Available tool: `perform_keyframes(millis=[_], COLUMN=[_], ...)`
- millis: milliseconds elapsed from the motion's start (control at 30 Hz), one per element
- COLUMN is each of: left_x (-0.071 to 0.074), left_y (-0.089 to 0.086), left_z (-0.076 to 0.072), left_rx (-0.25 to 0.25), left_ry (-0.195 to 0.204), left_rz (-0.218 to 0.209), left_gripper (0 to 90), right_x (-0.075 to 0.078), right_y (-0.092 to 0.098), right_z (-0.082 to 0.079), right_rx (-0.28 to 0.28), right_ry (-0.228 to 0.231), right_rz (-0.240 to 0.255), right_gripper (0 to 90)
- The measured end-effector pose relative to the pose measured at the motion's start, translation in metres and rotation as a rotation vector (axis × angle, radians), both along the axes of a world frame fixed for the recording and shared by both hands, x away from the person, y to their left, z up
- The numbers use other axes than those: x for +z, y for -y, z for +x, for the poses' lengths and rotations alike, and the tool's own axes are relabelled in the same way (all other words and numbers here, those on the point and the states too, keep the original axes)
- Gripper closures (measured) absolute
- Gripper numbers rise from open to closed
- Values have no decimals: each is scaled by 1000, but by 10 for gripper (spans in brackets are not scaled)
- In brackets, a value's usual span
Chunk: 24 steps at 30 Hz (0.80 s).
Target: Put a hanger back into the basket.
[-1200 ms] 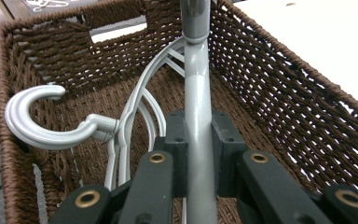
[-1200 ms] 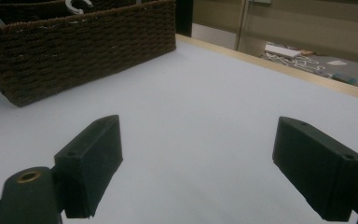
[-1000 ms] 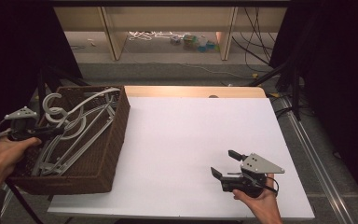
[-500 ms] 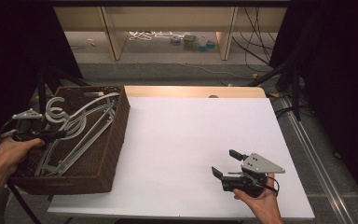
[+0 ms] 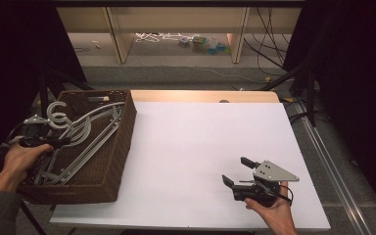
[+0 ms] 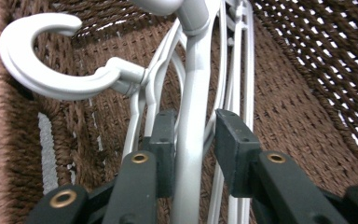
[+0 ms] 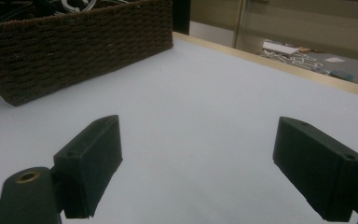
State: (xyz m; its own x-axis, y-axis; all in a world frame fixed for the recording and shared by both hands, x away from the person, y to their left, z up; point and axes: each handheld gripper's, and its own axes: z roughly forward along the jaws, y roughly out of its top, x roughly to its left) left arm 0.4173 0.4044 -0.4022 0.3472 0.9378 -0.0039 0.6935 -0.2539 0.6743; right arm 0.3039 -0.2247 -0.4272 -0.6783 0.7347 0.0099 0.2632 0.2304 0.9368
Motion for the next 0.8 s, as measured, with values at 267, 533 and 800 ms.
perform_keyframes(millis=[267, 533, 800], left_x=[-1, 12, 35], left_y=[-6, -5, 15], left_z=[-1, -14, -37], left_rx=[171, 177, 217], left_ry=[25, 107, 253], left_rz=[-34, -89, -207], left_gripper=[523, 456, 335], right_x=[0, 0, 0], right_y=[2, 1, 2], right_z=[1, 1, 1], right_rx=[0, -5, -6], right_ry=[11, 17, 13], right_rz=[-9, -2, -6], right_gripper=[163, 163, 163])
